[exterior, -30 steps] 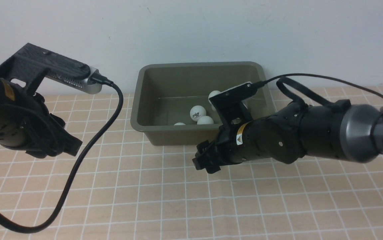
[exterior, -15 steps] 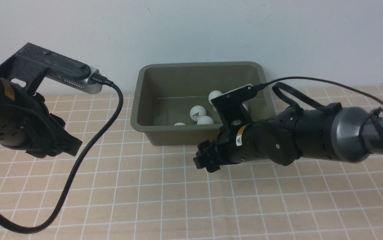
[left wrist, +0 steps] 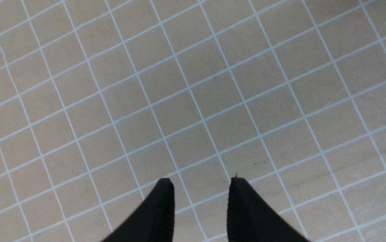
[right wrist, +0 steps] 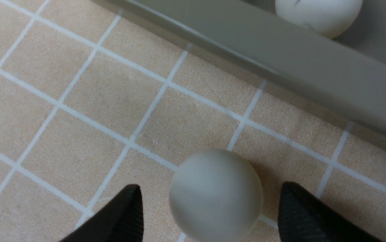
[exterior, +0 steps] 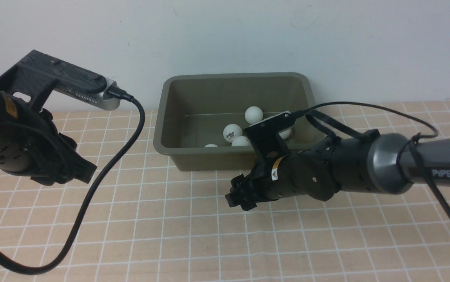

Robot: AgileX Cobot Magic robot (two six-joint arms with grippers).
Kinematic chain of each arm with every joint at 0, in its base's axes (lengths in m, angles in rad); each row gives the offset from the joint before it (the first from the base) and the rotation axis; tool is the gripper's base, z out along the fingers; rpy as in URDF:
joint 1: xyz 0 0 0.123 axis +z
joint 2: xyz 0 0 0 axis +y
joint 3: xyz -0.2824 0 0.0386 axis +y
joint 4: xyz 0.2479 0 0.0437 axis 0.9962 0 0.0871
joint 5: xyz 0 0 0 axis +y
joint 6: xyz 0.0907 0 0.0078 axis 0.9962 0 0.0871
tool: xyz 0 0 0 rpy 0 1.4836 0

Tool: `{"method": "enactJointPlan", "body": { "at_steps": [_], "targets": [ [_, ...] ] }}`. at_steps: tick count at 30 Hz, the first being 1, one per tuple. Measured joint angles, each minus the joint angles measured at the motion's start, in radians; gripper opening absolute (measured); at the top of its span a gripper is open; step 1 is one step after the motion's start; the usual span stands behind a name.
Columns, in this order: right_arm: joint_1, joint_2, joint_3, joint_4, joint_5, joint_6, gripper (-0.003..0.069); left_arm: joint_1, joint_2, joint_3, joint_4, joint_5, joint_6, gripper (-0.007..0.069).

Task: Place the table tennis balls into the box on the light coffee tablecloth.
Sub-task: 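Reach for and grasp a ping pong ball on the table beside the basket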

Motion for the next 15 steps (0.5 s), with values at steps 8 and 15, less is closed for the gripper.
{"method": "enactJointPlan", "body": {
  "at_steps": [8, 15],
  "targets": [
    [0.000, 0.008, 0.000, 0.000, 0.014, -0.002, 0.0312, 0.000, 0.000, 0.000, 0.000, 0.000, 0.000, 0.0172],
    [0.000, -0.097, 0.000, -0.067, 0.149, -0.003, 0.0312, 0.000, 0.000, 0.000, 0.000, -0.009, 0.000, 0.0172]
  ]
}}
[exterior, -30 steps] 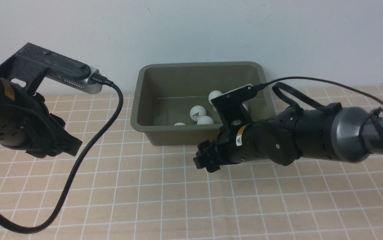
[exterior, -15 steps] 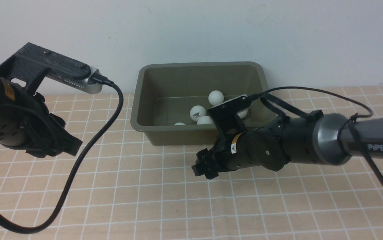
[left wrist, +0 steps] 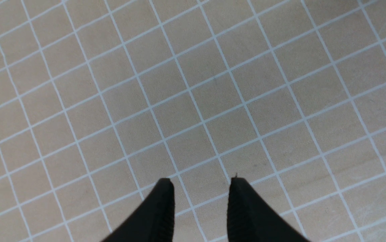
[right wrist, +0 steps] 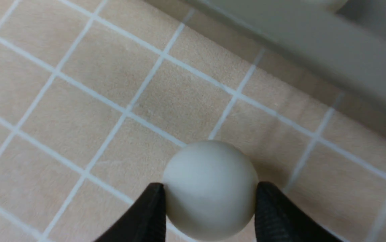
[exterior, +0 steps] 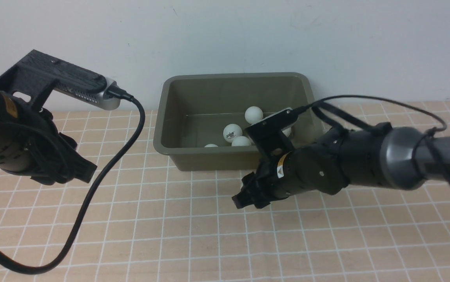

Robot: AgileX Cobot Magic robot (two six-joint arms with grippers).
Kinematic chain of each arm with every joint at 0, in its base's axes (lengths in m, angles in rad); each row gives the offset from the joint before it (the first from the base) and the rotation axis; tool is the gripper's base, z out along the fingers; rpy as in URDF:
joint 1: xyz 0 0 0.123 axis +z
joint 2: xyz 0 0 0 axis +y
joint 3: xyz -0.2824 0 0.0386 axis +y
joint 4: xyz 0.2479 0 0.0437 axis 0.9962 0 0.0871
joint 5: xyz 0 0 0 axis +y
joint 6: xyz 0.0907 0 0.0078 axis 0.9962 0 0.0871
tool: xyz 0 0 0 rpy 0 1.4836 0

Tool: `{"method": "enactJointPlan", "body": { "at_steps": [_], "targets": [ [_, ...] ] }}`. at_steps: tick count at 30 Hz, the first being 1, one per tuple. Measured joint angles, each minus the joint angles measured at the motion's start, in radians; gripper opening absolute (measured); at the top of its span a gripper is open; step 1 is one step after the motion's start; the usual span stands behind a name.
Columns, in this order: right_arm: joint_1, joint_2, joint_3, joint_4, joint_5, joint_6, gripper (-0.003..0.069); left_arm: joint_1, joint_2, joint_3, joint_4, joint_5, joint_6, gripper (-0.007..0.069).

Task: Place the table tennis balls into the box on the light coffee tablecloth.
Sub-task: 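Reach for and grasp a ping pong ball on the table beside the basket, then drop the ball into the bin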

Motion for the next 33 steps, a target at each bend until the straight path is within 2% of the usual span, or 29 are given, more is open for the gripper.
{"method": "enactJointPlan", "body": {
  "at_steps": [7, 12, 15, 21, 29, 31, 33],
  "targets": [
    [0.000, -0.246, 0.000, -0.020, 0.176, -0.027, 0.0312, 0.000, 0.000, 0.000, 0.000, -0.014, 0.000, 0.0172],
    [-0.018, -0.326, -0.005, -0.021, 0.121, -0.049, 0.0312, 0.000, 0.000, 0.000, 0.000, -0.014, 0.000, 0.0172],
    [-0.052, -0.289, -0.035, -0.023, 0.074, -0.059, 0.0312, 0.000, 0.000, 0.000, 0.000, -0.014, 0.000, 0.0172],
    [-0.133, -0.064, -0.215, -0.023, 0.054, -0.107, 0.0312, 0.000, 0.000, 0.000, -0.006, -0.014, 0.000, 0.0172],
    [-0.142, 0.170, -0.381, -0.025, 0.088, -0.202, 0.0314, 0.000, 0.000, 0.000, -0.018, -0.014, 0.000, 0.0172],
    [-0.142, 0.185, -0.387, -0.029, 0.108, -0.203, 0.0336, 0.000, 0.000, 0.000, -0.018, -0.014, 0.000, 0.0172],
    [-0.142, 0.184, -0.389, -0.029, 0.139, -0.201, 0.0391, 0.000, 0.000, 0.000, -0.019, -0.014, 0.000, 0.0172]
  ]
}}
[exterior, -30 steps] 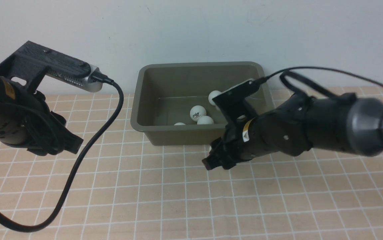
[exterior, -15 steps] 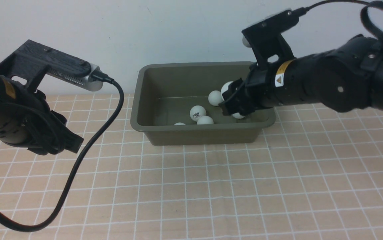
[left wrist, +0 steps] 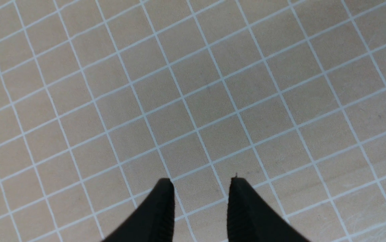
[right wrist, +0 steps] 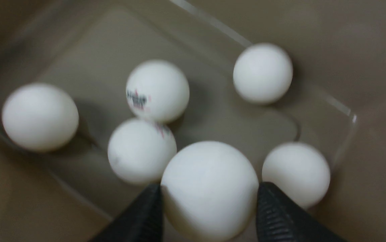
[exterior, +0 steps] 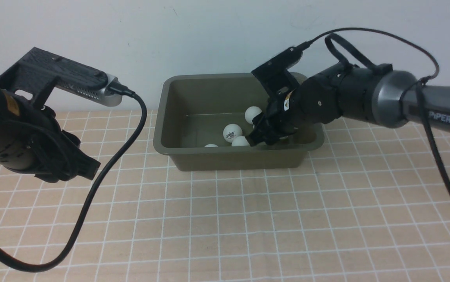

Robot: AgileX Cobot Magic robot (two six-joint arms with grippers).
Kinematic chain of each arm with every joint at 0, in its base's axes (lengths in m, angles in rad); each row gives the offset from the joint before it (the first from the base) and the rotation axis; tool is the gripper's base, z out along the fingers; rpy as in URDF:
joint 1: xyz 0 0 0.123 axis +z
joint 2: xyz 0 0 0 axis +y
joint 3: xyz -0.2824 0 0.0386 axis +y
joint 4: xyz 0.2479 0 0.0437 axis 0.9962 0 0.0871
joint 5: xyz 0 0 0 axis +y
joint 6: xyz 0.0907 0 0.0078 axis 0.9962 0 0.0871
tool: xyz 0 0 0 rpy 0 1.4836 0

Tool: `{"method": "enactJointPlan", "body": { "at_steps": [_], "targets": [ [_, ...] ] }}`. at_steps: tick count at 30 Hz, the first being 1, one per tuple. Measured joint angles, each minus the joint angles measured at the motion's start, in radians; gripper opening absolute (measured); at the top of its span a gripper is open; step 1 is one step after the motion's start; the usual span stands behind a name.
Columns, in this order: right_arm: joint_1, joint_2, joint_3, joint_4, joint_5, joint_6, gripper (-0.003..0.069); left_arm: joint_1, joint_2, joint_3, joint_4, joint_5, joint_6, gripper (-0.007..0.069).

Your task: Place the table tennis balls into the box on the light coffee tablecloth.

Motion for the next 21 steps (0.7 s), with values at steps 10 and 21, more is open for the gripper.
{"method": "enactJointPlan", "body": {
  "at_steps": [10, 21],
  "targets": [
    [0.000, -0.238, -0.040, -0.187, 0.201, 0.025, 0.0552, 0.000, 0.000, 0.000, 0.000, 0.000, 0.000, 0.0172],
    [0.000, -0.634, -0.042, -0.310, 0.329, 0.146, 0.0447, 0.000, 0.000, 0.000, -0.001, 0.000, 0.000, 0.0172]
  ]
}}
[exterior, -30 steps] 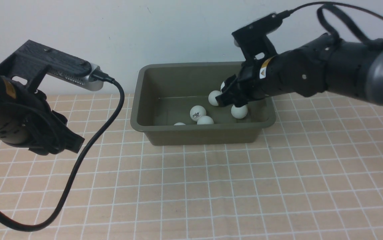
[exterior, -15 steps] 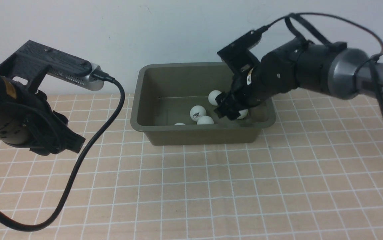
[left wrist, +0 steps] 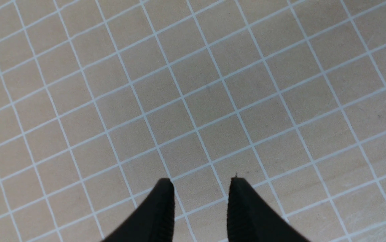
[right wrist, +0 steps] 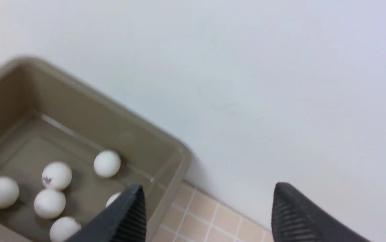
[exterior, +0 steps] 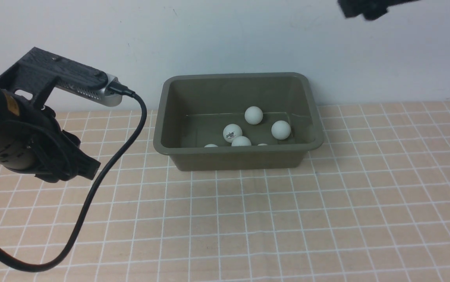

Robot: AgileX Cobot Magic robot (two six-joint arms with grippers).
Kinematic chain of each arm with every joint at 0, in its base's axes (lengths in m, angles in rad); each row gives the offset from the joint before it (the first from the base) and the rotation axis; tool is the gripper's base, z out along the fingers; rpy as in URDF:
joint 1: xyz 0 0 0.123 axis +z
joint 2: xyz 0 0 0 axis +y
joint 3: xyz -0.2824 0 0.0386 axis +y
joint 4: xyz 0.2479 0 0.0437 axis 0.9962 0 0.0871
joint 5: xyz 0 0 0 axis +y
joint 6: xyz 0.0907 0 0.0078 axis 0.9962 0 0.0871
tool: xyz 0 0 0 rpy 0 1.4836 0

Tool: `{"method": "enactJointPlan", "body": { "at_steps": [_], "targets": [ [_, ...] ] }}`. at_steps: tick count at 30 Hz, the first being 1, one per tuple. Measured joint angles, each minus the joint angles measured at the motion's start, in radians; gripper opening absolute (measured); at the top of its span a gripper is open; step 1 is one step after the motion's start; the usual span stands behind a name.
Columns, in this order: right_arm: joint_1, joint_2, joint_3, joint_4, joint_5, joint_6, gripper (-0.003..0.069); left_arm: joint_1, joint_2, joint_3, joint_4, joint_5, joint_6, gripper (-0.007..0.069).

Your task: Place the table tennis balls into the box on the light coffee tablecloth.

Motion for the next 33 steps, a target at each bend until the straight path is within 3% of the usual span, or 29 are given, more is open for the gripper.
{"method": "enactJointPlan", "body": {
  "at_steps": [9, 12, 20, 25, 33],
  "targets": [
    [0.000, -0.204, 0.000, 0.000, 0.111, 0.002, 0.0353, 0.000, 0.000, 0.000, 0.000, 0.000, 0.000, 0.0172],
    [0.000, -0.278, 0.003, 0.038, 0.135, -0.021, 0.0292, 0.000, 0.000, 0.000, -0.002, 0.000, 0.000, 0.0172],
    [0.000, -0.473, 0.230, 0.150, 0.096, -0.090, 0.0196, 0.000, 0.000, 0.000, -0.017, 0.000, 0.000, 0.0172],
    [0.000, -0.688, 0.560, 0.171, -0.051, -0.077, 0.0183, 0.000, 0.000, 0.000, -0.025, -0.008, 0.000, 0.0172],
    [0.000, -1.049, 1.011, 0.177, -0.362, 0.082, 0.0183, 0.000, 0.000, 0.000, -0.026, -0.021, 0.000, 0.0172]
  ]
}}
